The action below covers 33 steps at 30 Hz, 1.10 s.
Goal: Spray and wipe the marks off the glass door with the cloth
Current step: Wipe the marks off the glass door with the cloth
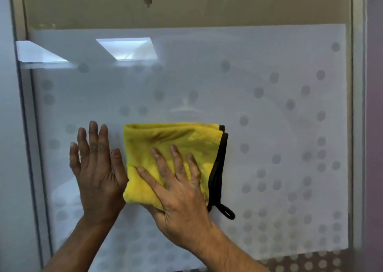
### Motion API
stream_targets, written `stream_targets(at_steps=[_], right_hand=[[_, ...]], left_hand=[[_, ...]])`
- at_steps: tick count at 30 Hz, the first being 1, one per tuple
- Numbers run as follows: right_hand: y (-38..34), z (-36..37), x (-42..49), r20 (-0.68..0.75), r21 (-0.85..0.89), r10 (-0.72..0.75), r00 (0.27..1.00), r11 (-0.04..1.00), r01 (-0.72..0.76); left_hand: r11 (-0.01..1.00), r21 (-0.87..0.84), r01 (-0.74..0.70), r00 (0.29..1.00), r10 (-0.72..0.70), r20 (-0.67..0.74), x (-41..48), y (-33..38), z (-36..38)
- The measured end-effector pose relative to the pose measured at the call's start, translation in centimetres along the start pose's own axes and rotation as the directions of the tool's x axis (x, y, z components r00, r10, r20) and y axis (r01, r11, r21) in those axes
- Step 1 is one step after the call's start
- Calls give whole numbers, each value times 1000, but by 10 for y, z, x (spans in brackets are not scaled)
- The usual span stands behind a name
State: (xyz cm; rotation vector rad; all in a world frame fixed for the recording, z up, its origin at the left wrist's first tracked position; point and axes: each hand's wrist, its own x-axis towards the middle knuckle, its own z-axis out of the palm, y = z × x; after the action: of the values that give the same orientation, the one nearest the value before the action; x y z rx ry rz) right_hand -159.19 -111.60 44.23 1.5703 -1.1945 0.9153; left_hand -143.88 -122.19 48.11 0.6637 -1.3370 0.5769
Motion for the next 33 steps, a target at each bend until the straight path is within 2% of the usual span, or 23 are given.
stream_targets(at_steps=[4,7,10,13,16,19,21,24,27,30,32,33], right_hand=[[-10,11,-44,69,-44,-30,997,998,33],[-16,20,-81,58,-125,-3,998,992,10],[-18,23,-113,10,-216,96,995,972,-91],[-2,18,-134,-83,-299,239,967,920,-253],[26,7,-143,-244,-222,406,880,860,-459],[56,-6,-126,-424,-15,579,697,764,-644],[81,-19,-99,-504,75,640,580,702,-708],[114,-39,-47,-558,191,707,435,619,-761],[136,-56,6,-541,304,777,321,537,-787],[141,-70,57,-520,330,797,307,519,-789],[133,-75,90,-528,309,772,354,563,-767],[126,-76,106,-532,294,746,401,607,-738]], left_hand=[[1000,-10,-5,1000,5,2,0,1,2],[1000,-3,-16,1000,16,7,0,-2,4],[1000,3,-1,1000,1,7,0,-3,5],[1000,0,2,1000,-2,10,1,-2,5],[1000,9,-1,1000,1,6,1,-2,6],[1000,14,-3,1000,3,10,1,-2,6],[1000,18,0,1000,0,11,0,-3,6],[999,33,-5,1000,5,6,1,-2,5],[999,32,-6,1000,6,6,1,-1,3],[1000,27,12,1000,-12,22,1,1,2],[999,32,13,999,-14,35,1,1,2],[999,35,12,999,-13,39,1,1,2]])
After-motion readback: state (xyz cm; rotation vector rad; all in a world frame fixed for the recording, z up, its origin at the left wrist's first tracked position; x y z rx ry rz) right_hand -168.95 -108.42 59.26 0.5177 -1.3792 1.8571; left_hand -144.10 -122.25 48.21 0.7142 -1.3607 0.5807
